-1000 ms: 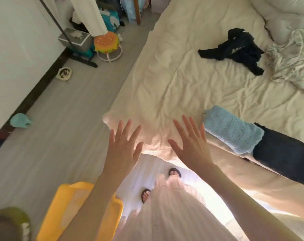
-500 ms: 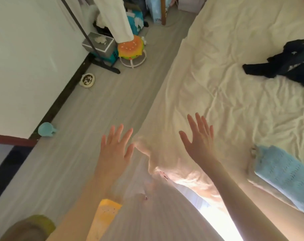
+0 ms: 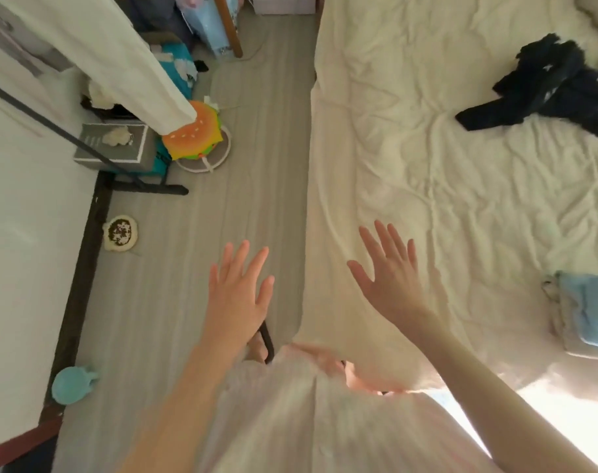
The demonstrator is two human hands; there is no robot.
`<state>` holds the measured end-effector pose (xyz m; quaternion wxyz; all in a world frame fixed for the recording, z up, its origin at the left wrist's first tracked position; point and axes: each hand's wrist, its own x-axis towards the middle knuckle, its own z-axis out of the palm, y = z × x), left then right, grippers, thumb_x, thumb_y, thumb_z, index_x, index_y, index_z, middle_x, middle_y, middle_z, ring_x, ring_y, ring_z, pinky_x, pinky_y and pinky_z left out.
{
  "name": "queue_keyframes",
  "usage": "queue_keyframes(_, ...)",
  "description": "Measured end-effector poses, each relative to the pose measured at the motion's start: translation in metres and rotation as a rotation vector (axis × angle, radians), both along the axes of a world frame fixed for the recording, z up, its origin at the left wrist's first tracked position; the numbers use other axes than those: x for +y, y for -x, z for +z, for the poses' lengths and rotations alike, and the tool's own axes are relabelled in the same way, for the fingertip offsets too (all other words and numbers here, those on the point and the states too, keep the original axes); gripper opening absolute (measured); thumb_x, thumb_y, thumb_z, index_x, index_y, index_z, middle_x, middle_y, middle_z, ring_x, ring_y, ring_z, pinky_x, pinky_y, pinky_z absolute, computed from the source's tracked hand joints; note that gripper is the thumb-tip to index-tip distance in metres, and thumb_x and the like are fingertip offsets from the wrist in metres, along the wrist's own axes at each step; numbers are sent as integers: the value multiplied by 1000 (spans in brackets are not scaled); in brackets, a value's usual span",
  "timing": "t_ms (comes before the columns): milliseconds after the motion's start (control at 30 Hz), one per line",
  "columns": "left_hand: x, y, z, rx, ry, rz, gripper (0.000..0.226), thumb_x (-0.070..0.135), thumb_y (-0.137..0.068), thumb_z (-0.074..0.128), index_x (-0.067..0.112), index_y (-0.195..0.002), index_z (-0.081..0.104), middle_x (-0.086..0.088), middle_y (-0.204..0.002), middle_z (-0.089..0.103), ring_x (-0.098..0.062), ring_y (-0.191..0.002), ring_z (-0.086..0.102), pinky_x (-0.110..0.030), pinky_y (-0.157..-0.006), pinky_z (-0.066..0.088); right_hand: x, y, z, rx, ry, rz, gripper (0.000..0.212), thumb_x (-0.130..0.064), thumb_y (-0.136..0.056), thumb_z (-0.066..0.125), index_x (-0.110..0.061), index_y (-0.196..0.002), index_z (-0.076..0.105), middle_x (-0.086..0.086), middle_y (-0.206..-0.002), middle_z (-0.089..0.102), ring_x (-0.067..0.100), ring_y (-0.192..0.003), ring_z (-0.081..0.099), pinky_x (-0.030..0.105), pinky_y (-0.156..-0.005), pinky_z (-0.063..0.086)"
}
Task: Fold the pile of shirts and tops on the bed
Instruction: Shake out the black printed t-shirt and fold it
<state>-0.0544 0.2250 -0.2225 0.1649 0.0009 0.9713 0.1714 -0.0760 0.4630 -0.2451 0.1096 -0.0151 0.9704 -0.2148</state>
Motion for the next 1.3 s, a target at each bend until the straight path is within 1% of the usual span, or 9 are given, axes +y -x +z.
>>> queue_keyframes(100, -42, 57, 3, 3, 20, -150, 52, 44, -99, 26, 26, -147, 27, -5, -157, 16, -25, -146, 2, -47, -116, 7, -45, 27, -2, -17, -2, -95, 60, -46, -96, 41, -21, -149, 27, 8, -157, 19, 28, -146, 9, 46, -116, -3)
queue_keyframes(167, -66, 92, 6, 42, 28, -251, 53, 43, -96, 27, 21, -144, 36, -10, -153, 27, -31, -144, 13, -53, -113, 16, -71, 46, 0, -19, 10, -151, 59, -42, -97, 44, -22, -149, 25, 7, -158, 16, 26, -147, 6, 44, -116, -5)
queue_keyframes(267, -86, 141, 3, 23, 65, -368, 55, 43, -93, 27, 16, -138, 45, -16, -146, 38, -39, -139, 26, -60, -106, 29, -93, 72, 3, -9, 32, -227, 58, -41, -97, 43, -23, -149, 24, 5, -158, 15, 24, -147, 4, 43, -116, -5)
queue_keyframes(467, -47, 221, -6, -15, 25, -570, 55, 42, -92, 28, 17, -138, 45, -17, -146, 38, -39, -137, 29, -60, -104, 30, -80, 115, 7, -8, 28, -453, 60, -42, -97, 43, -25, -150, 21, 4, -158, 13, 22, -147, 3, 44, -117, -5)
queue_keyframes(600, -6, 282, -10, -8, -11, -690, 55, 42, -92, 28, 17, -138, 45, -16, -147, 37, -38, -138, 27, -58, -105, 28, -45, 157, -1, -55, -6, -570, 61, -43, -97, 40, -25, -151, 17, 3, -159, 11, 22, -147, 1, 44, -117, -5)
queue_keyframes(767, 47, 399, -9, 16, -13, -677, 49, 31, -98, 43, 21, -145, 34, -9, -155, 20, -29, -145, 9, -51, -114, 11, 22, 249, -11, -96, -34, -658, 62, -44, -98, 38, -25, -151, 14, 5, -159, 10, 22, -147, 1, 46, -118, 1)
queue_keyframes(967, 137, 510, -18, -26, 42, -805, 51, 32, -100, 34, 22, -148, 23, -8, -158, 10, -24, -146, 0, -45, -116, 2, 98, 332, -12, -94, -26, -797, 61, -41, -99, 38, -19, -151, 16, 5, -159, 13, 22, -147, 4, 44, -118, 1)
queue_keyframes(1133, 209, 562, -65, -123, 98, -956, 53, 30, -100, 32, 27, -150, 14, -4, -159, 1, -23, -145, -6, -44, -117, 0, 151, 377, -42, -199, 11, -904, 61, -41, -99, 37, -17, -151, 15, 4, -158, 14, 21, -147, 7, 42, -119, 6)
queue_keyframes(1300, 284, 642, -128, -159, 142, -1075, 56, 34, -99, 34, 27, -150, 10, -6, -159, -1, -25, -145, -7, -45, -116, 3, 220, 441, -91, -199, -7, -1040, 60, -37, -98, 42, -14, -149, 20, 6, -155, 24, 22, -144, 18, 42, -117, 16)
